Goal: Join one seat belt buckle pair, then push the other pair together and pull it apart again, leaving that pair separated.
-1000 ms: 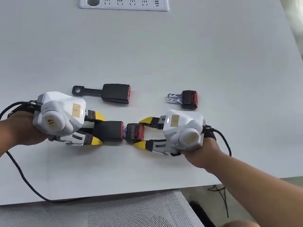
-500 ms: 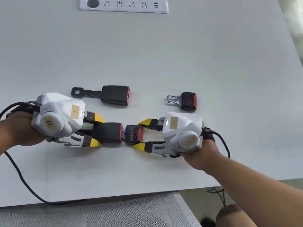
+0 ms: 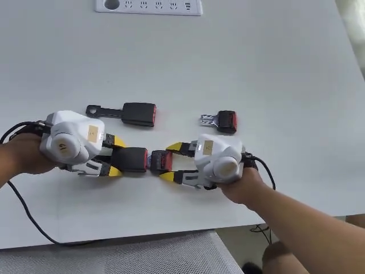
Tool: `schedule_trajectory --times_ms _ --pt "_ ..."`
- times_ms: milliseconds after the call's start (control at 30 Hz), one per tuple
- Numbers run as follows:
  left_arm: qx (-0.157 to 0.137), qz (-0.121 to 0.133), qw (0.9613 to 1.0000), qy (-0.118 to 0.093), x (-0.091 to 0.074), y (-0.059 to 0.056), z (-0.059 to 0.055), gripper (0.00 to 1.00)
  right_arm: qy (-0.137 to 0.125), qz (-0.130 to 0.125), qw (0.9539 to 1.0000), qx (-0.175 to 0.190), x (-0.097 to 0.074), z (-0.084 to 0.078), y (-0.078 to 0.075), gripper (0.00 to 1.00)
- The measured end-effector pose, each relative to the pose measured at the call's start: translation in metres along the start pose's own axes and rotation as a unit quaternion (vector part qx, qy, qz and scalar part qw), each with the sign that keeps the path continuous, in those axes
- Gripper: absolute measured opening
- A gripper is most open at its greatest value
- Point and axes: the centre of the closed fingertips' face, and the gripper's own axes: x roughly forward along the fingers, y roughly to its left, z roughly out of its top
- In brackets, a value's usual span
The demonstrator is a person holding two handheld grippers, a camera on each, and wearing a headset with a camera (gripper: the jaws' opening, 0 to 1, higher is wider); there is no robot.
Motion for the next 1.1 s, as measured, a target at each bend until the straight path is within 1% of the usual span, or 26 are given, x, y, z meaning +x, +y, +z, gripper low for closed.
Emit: schedule_trajectory --times_ms 67,133,167,200,233,267,300,333,367,400,467,567,633,700,800,867,933,967,1033,1100 --pt "-0.012 0.004 0.9999 0.002 0.000 0.000 0.000 0.34 0.004 -0.001 1.0000 -0.008 0.000 0.001 0.000 0.35" --pt "-0.014 -0.001 0.9999 0.001 0.000 -0.004 0.000 0.39 0.003 -0.008 0.9999 -0.014 0.000 0.004 0.001 0.36" --pt "-0.022 -0.004 0.9997 0.004 -0.001 -0.007 0.001 0.43 -0.014 -0.013 0.9998 -0.003 0.000 0.011 0.001 0.42" --pt "-0.024 -0.006 0.9997 0.002 -0.001 -0.009 0.003 0.48 -0.028 -0.018 0.9993 0.014 -0.001 0.017 0.000 0.51" --pt "-0.027 -0.002 0.9996 -0.001 -0.003 -0.010 0.005 0.54 -0.040 -0.026 0.9987 0.021 -0.002 0.022 -0.003 0.63" --pt "-0.034 0.005 0.9994 -0.007 -0.005 -0.009 0.008 0.60 -0.046 -0.033 0.9979 0.030 -0.003 0.024 -0.007 0.78" --pt "-0.054 0.019 0.9982 -0.015 -0.007 -0.004 0.012 0.69 -0.051 -0.037 0.9972 0.040 -0.005 0.026 -0.009 0.88" --pt "-0.060 0.027 0.9975 -0.026 -0.009 -0.001 0.016 0.74 -0.050 -0.047 0.9969 0.039 -0.008 0.026 -0.014 0.91" --pt "-0.062 0.037 0.9968 -0.034 -0.012 0.003 0.019 0.77 -0.047 -0.048 0.9972 0.032 -0.011 0.025 -0.015 0.88" --pt "-0.063 0.038 0.9967 -0.034 -0.017 0.005 0.020 0.78 -0.045 -0.049 0.9973 0.031 -0.014 0.023 -0.016 0.85" --pt "-0.063 0.043 0.9964 -0.037 -0.021 0.008 0.022 0.76 -0.044 -0.053 0.9969 0.039 -0.018 0.020 -0.019 0.85" --pt "-0.055 0.050 0.9967 -0.033 -0.028 0.014 0.022 0.77 -0.042 -0.061 0.9965 0.037 -0.026 0.017 -0.025 0.83" --pt "-0.053 0.056 0.9965 -0.034 -0.033 0.020 0.024 0.76 -0.042 -0.067 0.9959 0.044 -0.033 0.014 -0.031 0.82" --pt "-0.054 0.063 0.9958 -0.038 -0.038 0.028 0.026 0.76 -0.047 -0.073 0.9950 0.049 -0.042 0.012 -0.038 0.82" --pt "-0.053 0.075 0.9949 -0.041 -0.043 0.041 0.030 0.76 -0.042 -0.080 0.9945 0.053 -0.054 0.004 -0.050 0.79" --pt "-0.046 0.079 0.9950 -0.041 -0.045 0.048 0.032 0.75 -0.039 -0.076 0.9949 0.054 -0.062 -0.002 -0.058 0.78" --pt "-0.041 0.084 0.9949 -0.039 -0.046 0.056 0.033 0.75 -0.035 -0.081 0.9946 0.055 -0.072 -0.009 -0.069 0.77" --pt "-0.042 0.085 0.9948 -0.038 -0.046 0.061 0.033 0.74 -0.036 -0.083 0.9942 0.059 -0.078 -0.012 -0.076 0.77" --pt "-0.039 0.087 0.9947 -0.038 -0.046 0.067 0.033 0.74 -0.033 -0.084 0.9937 0.067 -0.086 -0.018 -0.084 0.76" --pt "-0.035 0.090 0.9948 -0.032 -0.045 0.075 0.031 0.73 -0.025 -0.091 0.9933 0.066 -0.096 -0.025 -0.095 0.76"
